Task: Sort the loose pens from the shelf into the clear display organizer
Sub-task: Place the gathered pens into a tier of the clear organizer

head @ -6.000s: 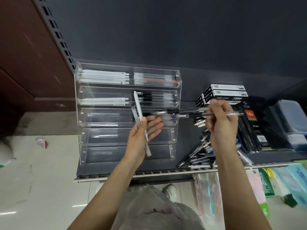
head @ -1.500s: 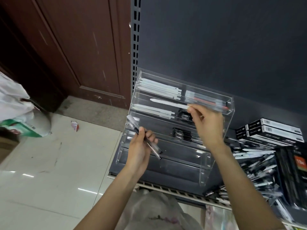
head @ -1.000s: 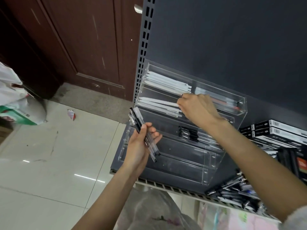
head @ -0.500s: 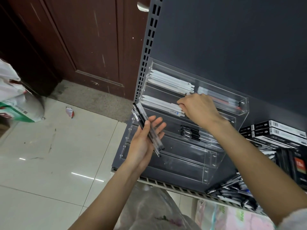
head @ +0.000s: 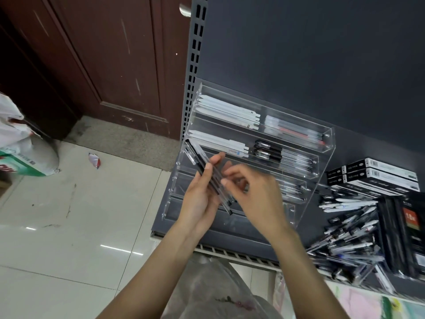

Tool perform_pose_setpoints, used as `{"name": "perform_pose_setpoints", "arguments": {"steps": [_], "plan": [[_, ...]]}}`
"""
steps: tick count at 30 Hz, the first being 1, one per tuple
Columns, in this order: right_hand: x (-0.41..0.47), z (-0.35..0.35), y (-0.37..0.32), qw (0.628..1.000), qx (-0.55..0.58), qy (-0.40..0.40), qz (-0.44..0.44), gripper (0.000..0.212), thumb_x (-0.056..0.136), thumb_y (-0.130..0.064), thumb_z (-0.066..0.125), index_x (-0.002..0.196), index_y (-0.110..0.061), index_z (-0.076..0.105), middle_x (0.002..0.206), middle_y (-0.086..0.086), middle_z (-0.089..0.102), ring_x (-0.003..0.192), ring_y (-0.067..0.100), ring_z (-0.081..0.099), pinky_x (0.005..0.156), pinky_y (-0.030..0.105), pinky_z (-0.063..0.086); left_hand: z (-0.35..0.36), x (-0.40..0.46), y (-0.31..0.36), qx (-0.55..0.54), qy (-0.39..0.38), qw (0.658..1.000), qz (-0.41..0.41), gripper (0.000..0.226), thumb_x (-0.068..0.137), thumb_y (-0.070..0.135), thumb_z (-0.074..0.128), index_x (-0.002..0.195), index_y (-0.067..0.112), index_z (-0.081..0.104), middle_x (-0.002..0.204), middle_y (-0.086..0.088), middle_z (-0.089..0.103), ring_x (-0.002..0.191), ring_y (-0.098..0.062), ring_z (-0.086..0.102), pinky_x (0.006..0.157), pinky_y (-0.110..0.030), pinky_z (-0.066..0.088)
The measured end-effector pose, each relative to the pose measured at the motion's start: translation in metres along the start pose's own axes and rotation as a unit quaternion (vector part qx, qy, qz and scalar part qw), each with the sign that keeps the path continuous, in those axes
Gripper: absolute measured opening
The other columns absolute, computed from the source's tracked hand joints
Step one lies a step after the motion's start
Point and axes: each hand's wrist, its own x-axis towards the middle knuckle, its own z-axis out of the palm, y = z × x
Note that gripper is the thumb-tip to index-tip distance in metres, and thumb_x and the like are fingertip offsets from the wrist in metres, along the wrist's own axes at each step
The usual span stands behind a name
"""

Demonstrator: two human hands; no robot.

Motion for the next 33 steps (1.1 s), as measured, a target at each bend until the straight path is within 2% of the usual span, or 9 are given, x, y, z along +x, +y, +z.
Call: {"name": "perform_pose_setpoints", "arguments": {"steps": [2,7,10,14,16,18,21,27,33], "plan": [[-0.011,0.009,0.006,0.998,0.050,0.013,0.028,0.015,0.083,-0.027,0.071,0.097,-0.022,0.067,0.085,-0.014,0.070,0.069,-0.003,0.060,0.065,0.015,0.049,0.001,-0.002,-0.004,0.015,-0.013,1.000,-0.012,0.029,0.100,0.020,0.036,0.115,0.012,0.060,0.107,0.001,0.071,0.107,-0.014,0.064,0.079,-0.033,0.057],[-0.026,0.003,0.020,0.990,0.127,0.017,0.059,0.017,0.083,-0.018,0.071,0.100,-0.020,0.069,0.086,-0.012,0.071,0.076,-0.003,0.064,0.069,0.006,0.045,0.005,-0.006,-0.018,0.064,-0.026,0.997,-0.030,0.036,0.092,0.027,0.044,0.122,0.012,0.059,0.123,-0.001,0.065,0.123,-0.020,0.054,0.096,-0.039,0.050],[-0.029,-0.014,0.032,0.991,0.107,0.037,0.073,0.013,0.086,-0.016,0.067,0.098,-0.020,0.068,0.081,-0.016,0.068,0.075,-0.006,0.061,0.064,0.003,0.041,0.011,-0.009,-0.023,0.129,-0.002,0.992,-0.009,0.035,0.097,0.029,0.040,0.123,0.017,0.060,0.117,0.003,0.066,0.114,-0.014,0.058,0.088,-0.029,0.052],[-0.023,-0.055,0.059,0.993,-0.008,0.112,0.044,0.010,0.086,-0.016,0.065,0.095,-0.018,0.067,0.078,-0.008,0.067,0.055,-0.004,0.055,0.052,0.011,0.047,0.011,-0.009,-0.022,0.279,0.035,0.959,0.025,0.034,0.096,0.044,0.039,0.114,0.037,0.067,0.131,-0.007,0.055,0.123,-0.016,0.048,0.106,-0.033,0.037],[-0.009,-0.082,0.076,0.985,-0.084,0.151,0.019,0.009,0.086,-0.014,0.066,0.094,-0.015,0.068,0.081,-0.002,0.067,0.060,0.007,0.058,0.055,0.025,0.052,0.013,-0.007,-0.018,0.265,0.028,0.963,0.024,0.033,0.096,0.043,0.040,0.111,0.037,0.068,0.093,-0.002,0.061,0.085,-0.009,0.055,0.086,-0.020,0.043],[0.012,-0.107,0.090,0.976,-0.143,0.165,0.010,0.009,0.086,-0.016,0.066,0.094,-0.017,0.069,0.085,-0.001,0.066,0.069,0.017,0.061,0.062,0.031,0.052,0.016,-0.004,-0.014,0.228,0.026,0.973,0.022,0.034,0.095,0.040,0.042,0.116,0.029,0.067,0.068,0.005,0.039,0.061,-0.007,0.036,0.062,-0.016,0.040],[0.049,-0.127,0.105,0.967,-0.218,0.128,-0.018,0.009,0.087,-0.019,0.065,0.094,-0.021,0.070,0.089,-0.003,0.066,0.079,0.022,0.064,0.065,0.031,0.048,0.017,0.002,-0.016,0.191,0.026,0.981,0.022,0.036,0.094,0.035,0.045,0.120,0.018,0.064,0.065,0.003,0.033,0.057,-0.006,0.034,0.055,-0.012,0.040],[0.097,-0.120,0.119,0.955,-0.293,-0.031,-0.046,0.015,0.091,-0.025,0.060,0.102,-0.023,0.070,0.103,-0.004,0.068,0.094,0.025,0.064,0.075,0.034,0.047,0.023,0.004,-0.020,0.172,0.062,0.983,0.025,0.028,0.097,0.028,0.047,0.111,0.016,0.068,0.058,0.009,0.040,0.052,-0.003,0.042,0.055,-0.013,0.045],[0.092,-0.122,0.127,0.955,-0.288,-0.040,-0.062,0.014,0.090,-0.026,0.063,0.100,-0.024,0.072,0.101,-0.006,0.069,0.093,0.021,0.064,0.071,0.029,0.043,0.022,0.002,-0.022,0.170,0.088,0.981,0.027,0.028,0.097,0.027,0.048,0.111,0.013,0.067,0.058,0.010,0.046,0.054,-0.003,0.042,0.059,-0.016,0.043]]}}
